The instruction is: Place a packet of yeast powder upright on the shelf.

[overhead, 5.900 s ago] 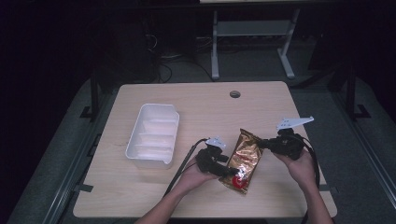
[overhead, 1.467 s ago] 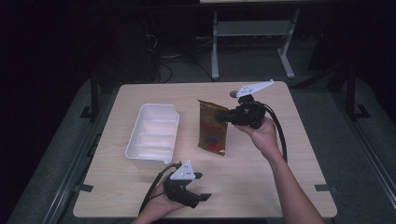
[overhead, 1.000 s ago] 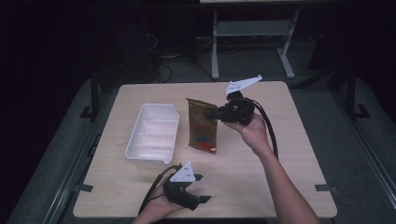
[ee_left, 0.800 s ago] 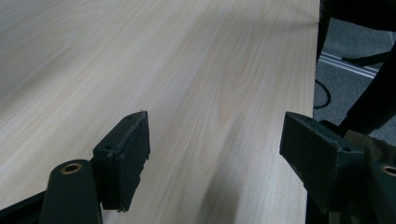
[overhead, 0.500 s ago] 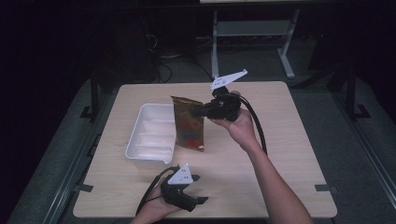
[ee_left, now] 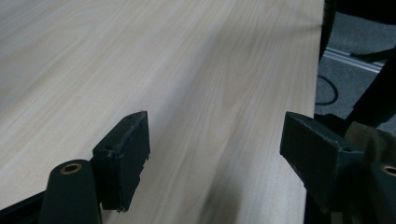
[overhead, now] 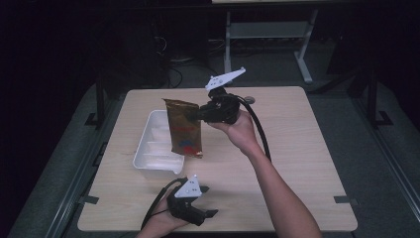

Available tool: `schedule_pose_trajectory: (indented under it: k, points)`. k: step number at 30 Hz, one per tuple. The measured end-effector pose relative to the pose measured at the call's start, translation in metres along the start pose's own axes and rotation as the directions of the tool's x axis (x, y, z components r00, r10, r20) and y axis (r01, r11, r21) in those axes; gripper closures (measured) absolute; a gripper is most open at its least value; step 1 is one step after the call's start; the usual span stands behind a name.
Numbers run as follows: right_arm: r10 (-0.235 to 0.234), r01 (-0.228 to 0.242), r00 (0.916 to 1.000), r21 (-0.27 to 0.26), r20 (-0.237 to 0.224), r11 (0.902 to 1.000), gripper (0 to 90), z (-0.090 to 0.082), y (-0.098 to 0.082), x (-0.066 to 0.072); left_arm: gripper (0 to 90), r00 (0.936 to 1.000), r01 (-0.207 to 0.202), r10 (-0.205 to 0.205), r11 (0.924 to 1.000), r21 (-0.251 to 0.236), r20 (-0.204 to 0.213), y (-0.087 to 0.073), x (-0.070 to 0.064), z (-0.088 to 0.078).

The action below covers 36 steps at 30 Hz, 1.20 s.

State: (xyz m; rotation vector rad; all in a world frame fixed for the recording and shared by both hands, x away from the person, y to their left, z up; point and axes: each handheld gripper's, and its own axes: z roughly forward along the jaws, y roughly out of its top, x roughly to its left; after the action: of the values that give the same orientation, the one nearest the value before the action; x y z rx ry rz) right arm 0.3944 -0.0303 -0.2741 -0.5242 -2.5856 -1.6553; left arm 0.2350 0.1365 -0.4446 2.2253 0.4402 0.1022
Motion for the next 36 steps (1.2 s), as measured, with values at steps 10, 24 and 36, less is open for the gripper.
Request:
schedule_pose_trajectory:
  k: [10, 24, 36]
  points:
    - [-0.013, 0.013, 0.9998, 0.004, -0.018, 0.9999, 85.4, 0.021, 0.015, 0.004, 24.0, 0.9999, 0.005, -0.005, 1.0000, -0.002, -0.011, -0.001, 0.001, -0.001]
    - [-0.016, 0.018, 0.9982, 0.020, -0.058, 0.9996, 85.2, 0.055, 0.027, 0.005, 24.3, 0.9998, 0.012, -0.012, 0.9999, 0.000, -0.015, -0.003, 0.005, -0.001]
    - [-0.009, 0.012, 0.9966, 0.034, -0.081, 0.9993, 84.9, 0.078, 0.029, 0.005, 24.3, 0.9995, 0.021, -0.021, 0.9998, -0.003, -0.026, -0.004, 0.008, -0.004]
